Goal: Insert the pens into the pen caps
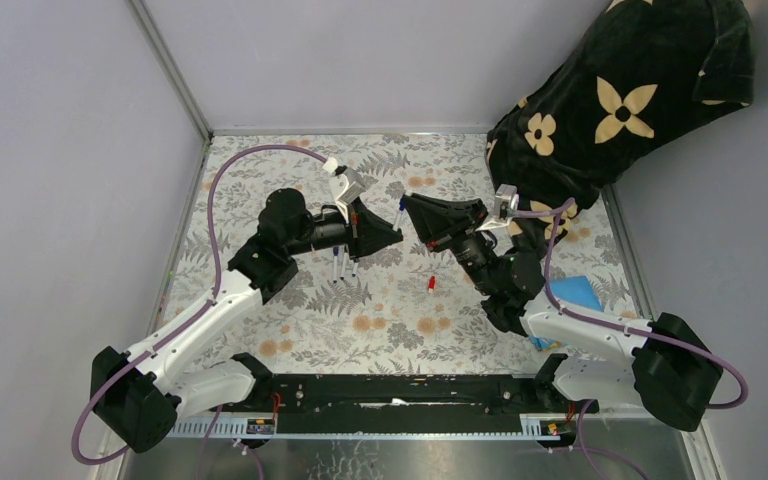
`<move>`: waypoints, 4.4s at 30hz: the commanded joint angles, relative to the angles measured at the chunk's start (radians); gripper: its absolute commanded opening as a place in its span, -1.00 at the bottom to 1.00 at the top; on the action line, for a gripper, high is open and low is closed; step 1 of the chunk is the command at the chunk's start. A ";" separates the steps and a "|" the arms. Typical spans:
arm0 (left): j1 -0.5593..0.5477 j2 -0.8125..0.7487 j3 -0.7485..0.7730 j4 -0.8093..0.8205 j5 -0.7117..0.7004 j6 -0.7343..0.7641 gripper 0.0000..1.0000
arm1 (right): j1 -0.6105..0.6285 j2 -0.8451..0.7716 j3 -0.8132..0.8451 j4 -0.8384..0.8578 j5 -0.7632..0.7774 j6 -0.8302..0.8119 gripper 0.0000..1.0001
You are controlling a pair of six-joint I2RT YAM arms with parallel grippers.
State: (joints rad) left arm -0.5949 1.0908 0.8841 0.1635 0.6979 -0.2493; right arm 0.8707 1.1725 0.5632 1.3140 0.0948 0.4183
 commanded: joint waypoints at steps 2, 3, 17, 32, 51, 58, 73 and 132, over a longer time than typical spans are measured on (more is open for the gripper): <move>-0.004 -0.009 0.000 0.041 -0.018 0.024 -1.00 | 0.005 -0.036 -0.003 0.020 -0.026 0.004 -1.00; -0.005 -0.009 0.000 0.041 -0.020 0.024 -1.00 | 0.005 -0.038 -0.004 0.011 -0.028 0.004 -1.00; -0.004 -0.015 -0.001 0.037 -0.057 0.017 -1.00 | 0.005 -0.056 -0.015 -0.145 -0.126 -0.037 -1.00; -0.003 -0.051 0.003 0.052 -0.175 -0.017 -1.00 | 0.005 -0.094 0.000 -0.403 -0.277 -0.042 -1.00; -0.004 -0.047 0.088 0.175 -0.240 -0.049 -1.00 | 0.006 -0.103 -0.083 -0.603 -0.351 -0.022 -1.00; -0.003 -0.012 0.117 0.211 -0.235 -0.058 -1.00 | 0.012 -0.060 -0.174 -0.533 -0.392 0.012 -1.00; -0.004 -0.014 0.113 0.242 -0.262 -0.055 -1.00 | 0.074 0.040 -0.219 -0.504 -0.407 0.039 -1.00; -0.012 -0.003 0.050 0.118 -0.090 -0.011 -1.00 | 0.028 -0.064 0.463 -0.929 -0.019 -0.148 -1.00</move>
State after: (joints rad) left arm -0.6014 1.0767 0.9047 0.2321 0.6281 -0.2592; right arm 0.9035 1.1244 1.0542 0.3267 0.1287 0.2836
